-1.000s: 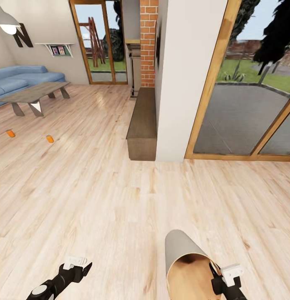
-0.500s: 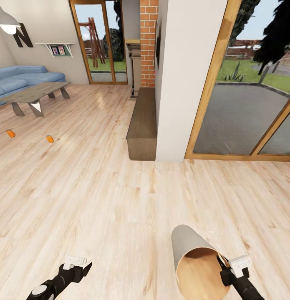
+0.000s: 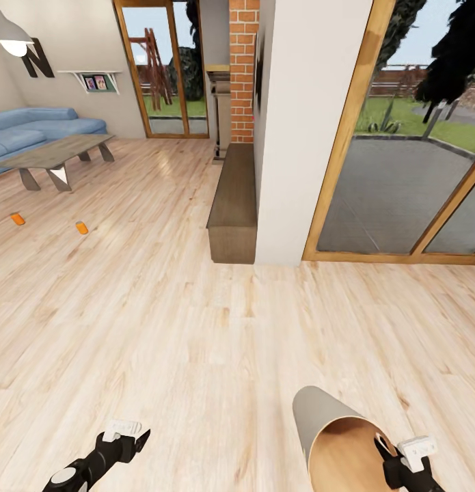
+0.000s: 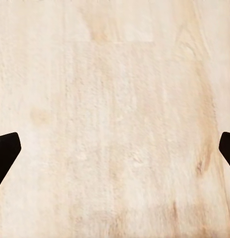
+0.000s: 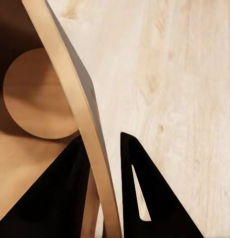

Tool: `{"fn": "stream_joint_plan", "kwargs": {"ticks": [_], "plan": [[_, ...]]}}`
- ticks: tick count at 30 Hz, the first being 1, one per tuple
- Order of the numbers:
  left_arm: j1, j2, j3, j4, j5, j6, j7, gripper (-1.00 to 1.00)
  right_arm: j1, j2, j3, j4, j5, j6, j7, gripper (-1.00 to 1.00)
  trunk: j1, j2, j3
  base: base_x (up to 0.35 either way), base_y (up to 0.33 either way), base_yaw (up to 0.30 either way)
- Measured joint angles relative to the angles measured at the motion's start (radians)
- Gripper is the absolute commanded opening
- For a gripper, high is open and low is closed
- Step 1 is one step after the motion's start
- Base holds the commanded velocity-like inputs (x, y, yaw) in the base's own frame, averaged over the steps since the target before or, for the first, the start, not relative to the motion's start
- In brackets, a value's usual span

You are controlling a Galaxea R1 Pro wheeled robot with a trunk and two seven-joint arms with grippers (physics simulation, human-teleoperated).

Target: Put the three can of soda from the living room inside the tash can in the kitchen.

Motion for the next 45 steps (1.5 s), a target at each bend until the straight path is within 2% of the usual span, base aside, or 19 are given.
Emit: {"fn": "stream_joint_plan", "kwargs": {"ticks": [9, 13, 20, 28, 45], "plan": [[0.001, 0.014, 0.004, 0.001, 0.007, -0.008, -0.001, 1.00, -0.001, 0.003, 0.000, 0.036, -0.001, 0.000, 0.002, -1.00, 0.000, 0.000, 0.000, 0.000, 0.000, 0.000], [0.003, 0.045, 0.005, -0.003, 0.020, -0.026, -0.022, 1.00, -0.002, 0.004, 0.001, 0.040, -0.001, -0.001, 0.003, -1.00, 0.000, 0.000, 0.000, 0.000, 0.000, 0.000], [0.004, 0.071, 0.006, 0.000, 0.056, -0.037, -0.077, 1.00, -0.001, 0.004, 0.002, 0.042, 0.000, -0.001, 0.007, -1.00, 0.000, 0.000, 0.000, 0.000, 0.000, 0.000], [0.005, 0.076, 0.005, 0.001, 0.069, -0.042, -0.089, 1.00, -0.001, 0.004, 0.001, 0.042, 0.000, -0.001, 0.006, -1.00, 0.000, 0.000, 0.000, 0.000, 0.000, 0.000], [0.005, 0.074, 0.004, 0.001, 0.070, -0.063, -0.089, 1.00, -0.001, 0.008, 0.001, 0.043, 0.000, -0.005, 0.000, -1.00, 0.000, 0.000, 0.000, 0.000, 0.000, 0.000]]}}
